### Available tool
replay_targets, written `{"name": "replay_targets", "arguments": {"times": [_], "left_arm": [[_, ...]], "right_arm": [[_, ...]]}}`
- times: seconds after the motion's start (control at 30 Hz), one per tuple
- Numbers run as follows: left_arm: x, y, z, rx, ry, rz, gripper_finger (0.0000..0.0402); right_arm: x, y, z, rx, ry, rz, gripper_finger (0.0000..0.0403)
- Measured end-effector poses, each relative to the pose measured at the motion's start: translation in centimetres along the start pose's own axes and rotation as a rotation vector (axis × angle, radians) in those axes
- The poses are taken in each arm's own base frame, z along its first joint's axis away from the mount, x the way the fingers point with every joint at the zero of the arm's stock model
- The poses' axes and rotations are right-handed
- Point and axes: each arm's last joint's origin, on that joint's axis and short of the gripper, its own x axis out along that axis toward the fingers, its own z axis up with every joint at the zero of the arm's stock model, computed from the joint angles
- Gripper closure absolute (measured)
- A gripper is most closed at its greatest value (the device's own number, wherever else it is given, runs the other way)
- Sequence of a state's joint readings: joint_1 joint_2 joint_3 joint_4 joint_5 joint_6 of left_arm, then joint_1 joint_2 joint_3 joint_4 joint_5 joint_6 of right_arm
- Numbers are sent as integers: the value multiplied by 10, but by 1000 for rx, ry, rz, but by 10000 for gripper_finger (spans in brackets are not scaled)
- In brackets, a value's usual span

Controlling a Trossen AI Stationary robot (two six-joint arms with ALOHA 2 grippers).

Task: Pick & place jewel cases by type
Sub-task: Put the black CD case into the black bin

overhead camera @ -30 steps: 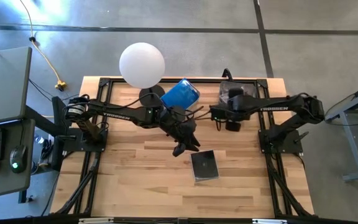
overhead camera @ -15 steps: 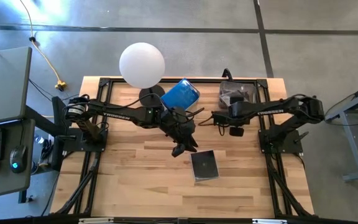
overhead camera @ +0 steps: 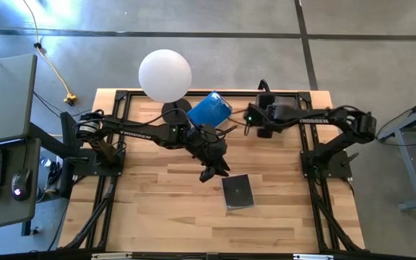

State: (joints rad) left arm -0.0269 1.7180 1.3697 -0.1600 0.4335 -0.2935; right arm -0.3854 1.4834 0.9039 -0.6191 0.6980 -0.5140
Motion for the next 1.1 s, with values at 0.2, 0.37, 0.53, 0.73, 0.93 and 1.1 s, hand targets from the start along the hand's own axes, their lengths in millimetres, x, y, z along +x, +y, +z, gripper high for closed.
{"name": "replay_targets", "arguments": {"times": [0.2, 0.37, 0.53, 0.73, 0.93, 1.1], "left_arm": [[0, 0, -1, -6, 12, 3, 278], [0, 1, -3, -25, 31, 9, 278], [2, -5, -5, -40, 43, -21, 278], [11, -34, -18, -77, 85, 43, 278], [24, -65, -44, -206, 109, 192, 278], [34, -75, -78, -336, 102, 327, 278]], "right_arm": [[-1, 1, 1, -29, -5, 0, 242], [-18, 20, 5, -105, 0, -40, 242], [-52, 56, 15, -199, -122, -9, 248], [-99, 104, 17, -142, -299, 1, 264], [-131, 142, 8, -145, -406, 284, 263], [-145, 160, -5, -148, -394, 404, 263]]}}
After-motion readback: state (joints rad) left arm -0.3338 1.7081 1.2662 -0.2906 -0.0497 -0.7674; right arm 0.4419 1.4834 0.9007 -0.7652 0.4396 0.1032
